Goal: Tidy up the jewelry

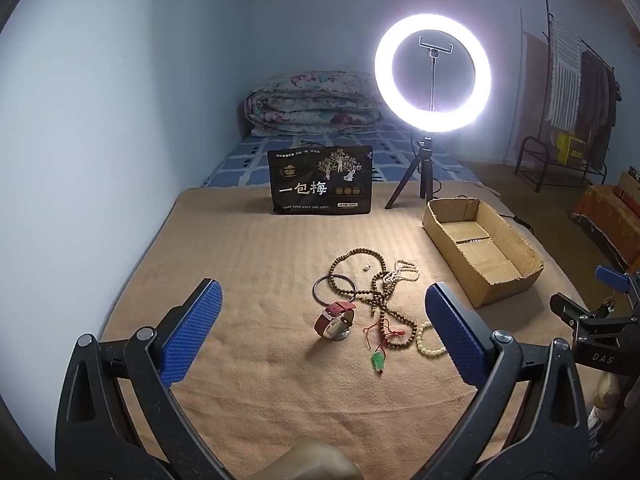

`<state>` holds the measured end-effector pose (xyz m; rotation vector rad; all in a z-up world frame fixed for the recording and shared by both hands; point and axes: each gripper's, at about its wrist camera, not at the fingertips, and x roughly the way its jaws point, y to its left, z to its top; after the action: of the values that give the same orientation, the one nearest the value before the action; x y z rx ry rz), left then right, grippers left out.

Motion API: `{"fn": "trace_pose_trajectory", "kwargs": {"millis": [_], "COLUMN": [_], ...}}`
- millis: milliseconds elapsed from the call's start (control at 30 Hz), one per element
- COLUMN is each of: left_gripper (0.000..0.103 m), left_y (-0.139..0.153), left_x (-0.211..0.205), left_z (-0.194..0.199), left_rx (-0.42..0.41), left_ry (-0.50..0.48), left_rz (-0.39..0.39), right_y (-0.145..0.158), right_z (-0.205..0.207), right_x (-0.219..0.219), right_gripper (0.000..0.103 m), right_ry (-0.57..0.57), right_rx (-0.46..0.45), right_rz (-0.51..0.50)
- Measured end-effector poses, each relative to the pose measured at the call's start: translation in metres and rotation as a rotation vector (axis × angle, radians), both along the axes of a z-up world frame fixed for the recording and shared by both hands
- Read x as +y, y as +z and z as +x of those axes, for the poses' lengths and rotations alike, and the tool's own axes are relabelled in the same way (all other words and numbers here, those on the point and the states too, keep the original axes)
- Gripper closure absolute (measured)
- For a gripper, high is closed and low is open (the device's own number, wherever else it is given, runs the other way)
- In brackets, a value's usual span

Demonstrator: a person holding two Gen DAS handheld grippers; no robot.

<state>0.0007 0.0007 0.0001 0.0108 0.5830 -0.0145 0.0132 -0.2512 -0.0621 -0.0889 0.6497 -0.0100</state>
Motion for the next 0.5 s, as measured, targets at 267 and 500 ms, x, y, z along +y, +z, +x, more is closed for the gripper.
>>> {"fn": "trace_pose_trajectory", "kwargs": {"millis": [267, 500], "left_gripper": [0.0, 0.0], "left_y": [0.0005, -0.0002], "left_x": [0.001, 0.0023], "left_z": [0.0006, 0.0014], "left_rx": [0.0, 0.003], "left_ry": [-0.001, -0.002], "left_rz": [-0.001, -0.004], "right_y": [-0.003, -0.0032], "right_z": [-0.0017, -0.0019], "right_x": [0.0016, 0.0023], "right_gripper": [0.0, 0.0], "right_ry": [0.003, 0.004], "right_rx": [0.001, 0.003], "right_rz": [0.0, -0.001]}}
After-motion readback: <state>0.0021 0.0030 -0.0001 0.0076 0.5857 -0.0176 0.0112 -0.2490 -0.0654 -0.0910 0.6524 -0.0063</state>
